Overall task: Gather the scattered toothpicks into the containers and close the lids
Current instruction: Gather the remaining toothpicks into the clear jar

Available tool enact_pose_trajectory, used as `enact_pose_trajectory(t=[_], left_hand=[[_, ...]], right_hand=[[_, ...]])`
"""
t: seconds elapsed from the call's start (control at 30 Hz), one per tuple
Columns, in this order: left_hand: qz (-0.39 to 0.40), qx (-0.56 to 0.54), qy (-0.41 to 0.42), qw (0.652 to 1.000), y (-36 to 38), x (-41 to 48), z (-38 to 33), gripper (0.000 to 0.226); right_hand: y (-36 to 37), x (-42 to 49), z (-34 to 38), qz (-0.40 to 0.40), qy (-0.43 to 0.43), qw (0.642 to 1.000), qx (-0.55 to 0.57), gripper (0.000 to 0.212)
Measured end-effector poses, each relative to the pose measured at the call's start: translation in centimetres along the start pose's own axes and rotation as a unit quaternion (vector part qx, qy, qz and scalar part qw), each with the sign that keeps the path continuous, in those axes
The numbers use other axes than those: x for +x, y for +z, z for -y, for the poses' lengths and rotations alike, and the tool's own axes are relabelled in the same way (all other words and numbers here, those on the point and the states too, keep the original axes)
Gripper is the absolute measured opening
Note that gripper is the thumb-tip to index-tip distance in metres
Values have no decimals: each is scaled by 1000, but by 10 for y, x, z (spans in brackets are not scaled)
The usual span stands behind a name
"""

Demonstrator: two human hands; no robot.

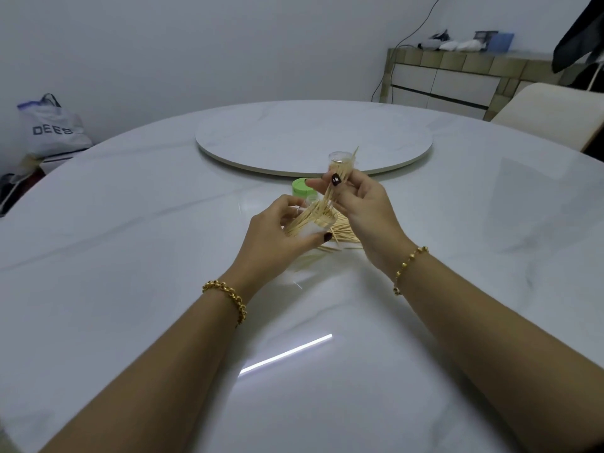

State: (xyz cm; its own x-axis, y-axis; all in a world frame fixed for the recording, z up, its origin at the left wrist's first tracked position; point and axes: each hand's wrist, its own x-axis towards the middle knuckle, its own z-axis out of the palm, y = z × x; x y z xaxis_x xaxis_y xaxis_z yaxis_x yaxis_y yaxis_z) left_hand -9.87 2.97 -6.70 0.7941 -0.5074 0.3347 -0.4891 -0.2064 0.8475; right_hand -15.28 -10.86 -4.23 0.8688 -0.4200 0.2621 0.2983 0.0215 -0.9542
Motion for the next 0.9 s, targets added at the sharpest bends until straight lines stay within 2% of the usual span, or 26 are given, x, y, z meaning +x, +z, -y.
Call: enact_pose_trajectory(t=[0.3,0.5,0.6,0.73,0.9], left_hand=[[-13,-7,7,1000,-7,0,-1,48],[-24,-20,3,1000,-7,1,-2,47],[-28,-23,1,999,-7,1,-2,47],[-37,-20,-8,999,-11,1,0,47],[-86,-8,-13,996,-21,5,2,49]], right_hand=[[0,-1,-1,-4,3,999,-53,35],[5,-10,-14,38,-57,980,-190,34],[6,-15,-19,54,-109,961,-248,42],[8,-18,-20,51,-143,952,-266,49],[4,-22,-24,12,-163,946,-279,52]])
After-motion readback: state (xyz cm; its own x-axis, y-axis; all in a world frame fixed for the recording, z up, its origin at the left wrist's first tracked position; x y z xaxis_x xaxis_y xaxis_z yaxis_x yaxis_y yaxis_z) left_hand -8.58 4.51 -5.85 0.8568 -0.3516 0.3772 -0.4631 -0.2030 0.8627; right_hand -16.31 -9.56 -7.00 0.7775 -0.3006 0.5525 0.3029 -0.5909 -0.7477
